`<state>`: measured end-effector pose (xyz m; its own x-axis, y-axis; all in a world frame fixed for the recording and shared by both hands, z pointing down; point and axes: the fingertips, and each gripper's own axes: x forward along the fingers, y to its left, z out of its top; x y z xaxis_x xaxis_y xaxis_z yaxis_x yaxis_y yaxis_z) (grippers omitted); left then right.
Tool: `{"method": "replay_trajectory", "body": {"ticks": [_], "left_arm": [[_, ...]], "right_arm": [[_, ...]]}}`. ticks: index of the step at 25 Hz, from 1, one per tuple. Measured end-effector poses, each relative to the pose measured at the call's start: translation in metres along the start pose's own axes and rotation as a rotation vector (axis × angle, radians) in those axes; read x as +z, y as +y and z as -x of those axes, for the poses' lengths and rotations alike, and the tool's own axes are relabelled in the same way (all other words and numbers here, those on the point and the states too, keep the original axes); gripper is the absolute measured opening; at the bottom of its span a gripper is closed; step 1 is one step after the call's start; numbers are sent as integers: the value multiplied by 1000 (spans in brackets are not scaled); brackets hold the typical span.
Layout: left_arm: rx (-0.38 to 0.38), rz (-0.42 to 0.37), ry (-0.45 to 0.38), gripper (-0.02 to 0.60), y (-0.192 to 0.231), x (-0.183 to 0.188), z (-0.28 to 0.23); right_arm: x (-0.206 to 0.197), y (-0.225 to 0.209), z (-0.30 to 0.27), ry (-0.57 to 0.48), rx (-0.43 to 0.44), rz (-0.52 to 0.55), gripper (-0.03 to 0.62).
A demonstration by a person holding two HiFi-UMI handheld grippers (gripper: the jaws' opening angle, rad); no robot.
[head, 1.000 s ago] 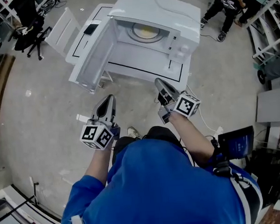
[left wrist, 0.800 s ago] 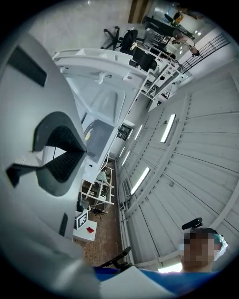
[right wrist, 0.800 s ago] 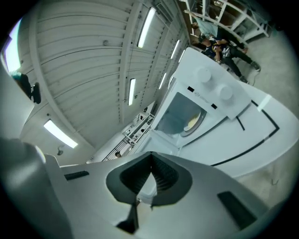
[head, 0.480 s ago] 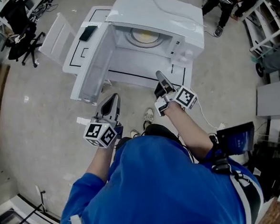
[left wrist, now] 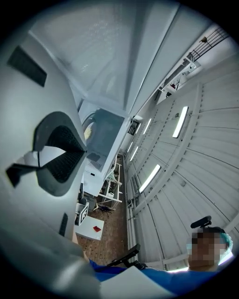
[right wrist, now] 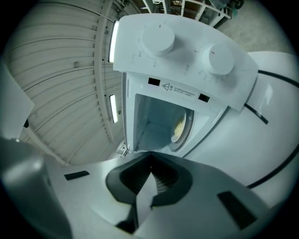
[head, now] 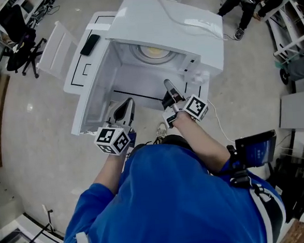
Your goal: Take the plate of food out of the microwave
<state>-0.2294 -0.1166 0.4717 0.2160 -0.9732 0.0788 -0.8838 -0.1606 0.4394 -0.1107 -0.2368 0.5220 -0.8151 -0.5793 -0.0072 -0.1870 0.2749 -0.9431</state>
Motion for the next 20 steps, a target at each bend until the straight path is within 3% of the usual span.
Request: {"method": "replay_trajectory", "body": {"ticks": [5,11,20], "left_arm": [[19,15,35,9,12,-10,-56],[46,6,88,9,33,-23,-118],[22,-145,217,9,52,-41,-178]], "right_arm": [[10,-5,-4,29,32,0,-8],[10,-9,2,80,-8,-35,-9],[24,-24,19,49,-42,-4,-9]]}}
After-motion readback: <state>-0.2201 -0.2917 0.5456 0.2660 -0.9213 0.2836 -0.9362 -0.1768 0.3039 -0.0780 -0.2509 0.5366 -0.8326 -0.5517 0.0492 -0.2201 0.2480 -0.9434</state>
